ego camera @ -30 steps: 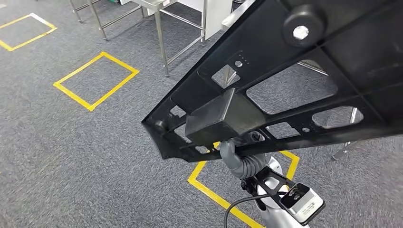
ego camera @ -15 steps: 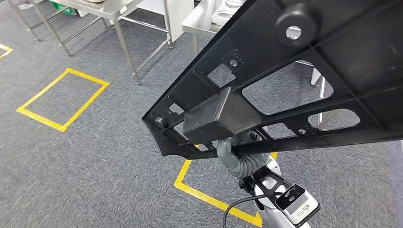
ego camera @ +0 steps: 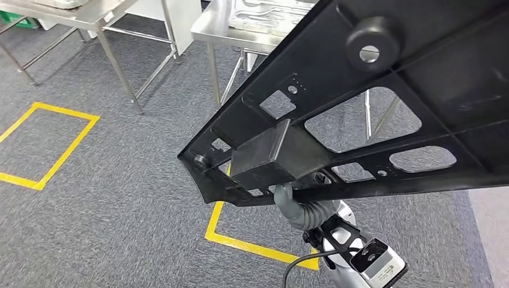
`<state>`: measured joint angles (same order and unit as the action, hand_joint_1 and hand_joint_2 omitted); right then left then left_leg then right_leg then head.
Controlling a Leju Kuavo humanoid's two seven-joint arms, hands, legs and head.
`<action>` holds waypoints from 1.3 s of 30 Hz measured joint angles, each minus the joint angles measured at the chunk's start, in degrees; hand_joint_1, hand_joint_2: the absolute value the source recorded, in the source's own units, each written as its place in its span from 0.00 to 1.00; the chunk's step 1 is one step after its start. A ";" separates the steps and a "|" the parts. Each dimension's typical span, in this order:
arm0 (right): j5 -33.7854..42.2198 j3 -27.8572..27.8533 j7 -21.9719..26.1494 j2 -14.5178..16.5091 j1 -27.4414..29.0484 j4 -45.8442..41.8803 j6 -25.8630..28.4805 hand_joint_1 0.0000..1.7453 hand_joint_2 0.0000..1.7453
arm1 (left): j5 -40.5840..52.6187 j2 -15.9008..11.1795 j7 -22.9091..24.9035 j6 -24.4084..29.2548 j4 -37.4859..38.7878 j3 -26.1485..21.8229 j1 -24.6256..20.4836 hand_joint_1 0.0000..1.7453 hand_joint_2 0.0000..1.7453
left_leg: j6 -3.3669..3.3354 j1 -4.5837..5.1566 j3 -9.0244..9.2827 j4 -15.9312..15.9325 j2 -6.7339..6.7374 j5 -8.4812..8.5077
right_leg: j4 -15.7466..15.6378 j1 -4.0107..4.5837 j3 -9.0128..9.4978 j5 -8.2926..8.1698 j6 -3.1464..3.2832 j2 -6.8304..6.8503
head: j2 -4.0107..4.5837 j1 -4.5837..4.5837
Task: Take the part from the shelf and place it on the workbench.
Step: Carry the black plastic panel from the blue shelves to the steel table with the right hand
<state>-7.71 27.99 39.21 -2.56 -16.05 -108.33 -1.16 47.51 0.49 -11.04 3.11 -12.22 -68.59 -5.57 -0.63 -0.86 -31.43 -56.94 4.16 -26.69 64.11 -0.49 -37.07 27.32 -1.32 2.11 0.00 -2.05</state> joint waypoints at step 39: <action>-0.53 -1.34 0.00 -0.30 -0.68 0.41 -2.32 1.00 1.00 | -1.26 0.78 2.06 -3.48 0.01 -0.12 -0.34 0.00 1.00 | 2.30 -0.13 -2.94 -6.49 -3.38 -3.98 | -7.20 -0.03 3.68 -2.08 2.38 -1.94 | 0.00 0.00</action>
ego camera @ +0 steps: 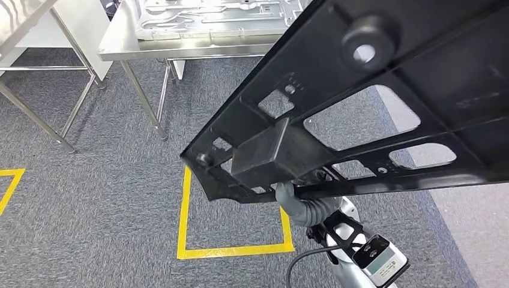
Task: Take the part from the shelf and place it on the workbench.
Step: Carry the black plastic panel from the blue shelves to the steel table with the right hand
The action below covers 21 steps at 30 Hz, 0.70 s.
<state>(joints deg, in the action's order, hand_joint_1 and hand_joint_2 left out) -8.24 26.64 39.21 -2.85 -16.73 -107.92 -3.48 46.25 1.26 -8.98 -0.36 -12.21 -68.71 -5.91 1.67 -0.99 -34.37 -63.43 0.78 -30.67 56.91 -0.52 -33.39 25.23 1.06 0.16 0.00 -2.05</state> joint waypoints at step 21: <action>0.79 0.13 0.00 -0.51 2.83 -1.72 3.07 1.00 1.00 | 0.40 -0.10 -0.58 -0.31 0.00 -0.01 0.49 0.00 1.00 | -2.60 -0.05 4.06 6.45 -0.38 2.60 | 12.47 -0.40 -7.09 2.75 -2.89 -0.42 | 0.00 0.01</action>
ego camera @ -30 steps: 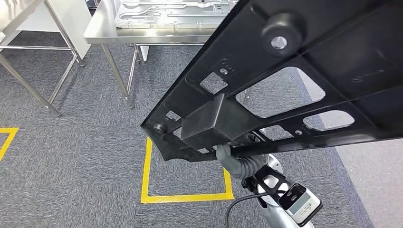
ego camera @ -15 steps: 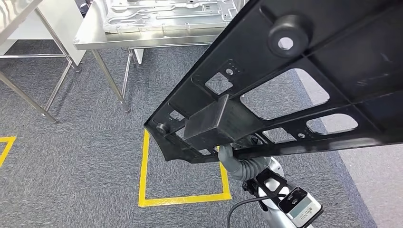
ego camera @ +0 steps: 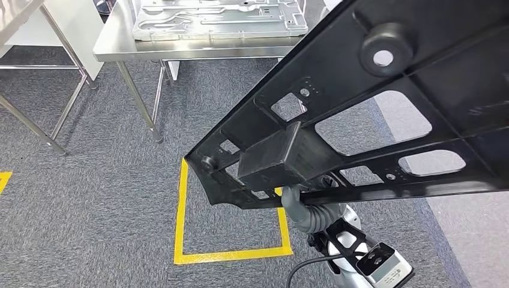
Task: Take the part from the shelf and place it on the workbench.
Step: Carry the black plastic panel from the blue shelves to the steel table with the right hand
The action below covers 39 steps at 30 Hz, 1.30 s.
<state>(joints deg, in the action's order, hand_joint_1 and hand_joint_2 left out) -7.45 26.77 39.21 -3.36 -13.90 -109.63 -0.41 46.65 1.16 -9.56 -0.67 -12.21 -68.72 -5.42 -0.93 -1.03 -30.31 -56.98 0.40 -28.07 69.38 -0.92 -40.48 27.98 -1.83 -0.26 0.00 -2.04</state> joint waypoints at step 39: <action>0.45 -0.22 0.00 -1.13 0.40 -1.09 0.31 1.00 1.00 | 0.40 -0.59 -0.52 0.04 -0.03 -0.01 -0.21 0.00 1.00 | 2.68 -0.33 4.46 -5.46 -0.66 -2.96 | -11.29 0.19 4.22 -4.30 3.00 0.08 | 0.00 -0.06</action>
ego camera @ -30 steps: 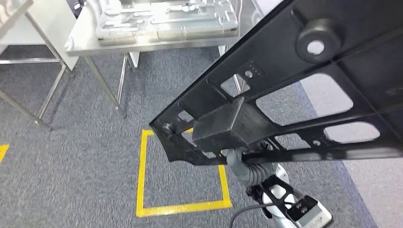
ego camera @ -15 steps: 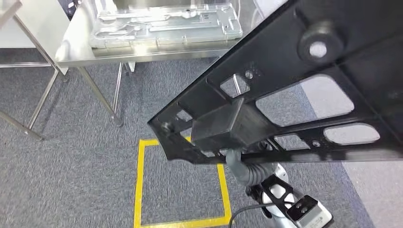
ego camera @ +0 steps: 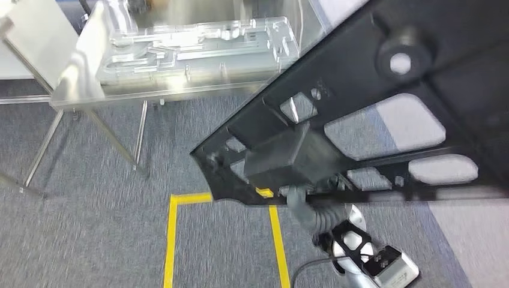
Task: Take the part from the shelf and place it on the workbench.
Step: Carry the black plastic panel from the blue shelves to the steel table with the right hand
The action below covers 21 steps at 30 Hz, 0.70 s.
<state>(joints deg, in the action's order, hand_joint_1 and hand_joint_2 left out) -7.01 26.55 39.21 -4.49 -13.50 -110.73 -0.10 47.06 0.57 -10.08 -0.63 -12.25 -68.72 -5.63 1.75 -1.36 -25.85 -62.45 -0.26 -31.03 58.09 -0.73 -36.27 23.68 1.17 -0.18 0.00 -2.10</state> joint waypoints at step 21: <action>-0.51 -0.31 -0.01 0.03 -0.27 1.20 -0.68 1.00 1.00 | 0.08 -0.17 -0.04 -0.09 -0.02 -0.02 0.36 0.00 1.00 | -3.84 1.10 -4.00 6.68 -0.27 4.50 | 13.23 -0.11 -2.21 10.79 -2.84 -0.25 | 0.00 0.01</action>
<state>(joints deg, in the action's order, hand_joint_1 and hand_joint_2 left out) -7.52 26.23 39.20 -4.46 -13.77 -109.53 -0.79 47.14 0.40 -10.12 -0.73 -12.26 -68.74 -5.28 -2.09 -0.26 -29.85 -55.77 -0.53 -26.54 71.32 -0.84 -38.48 34.47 -1.67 -0.43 0.00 -2.10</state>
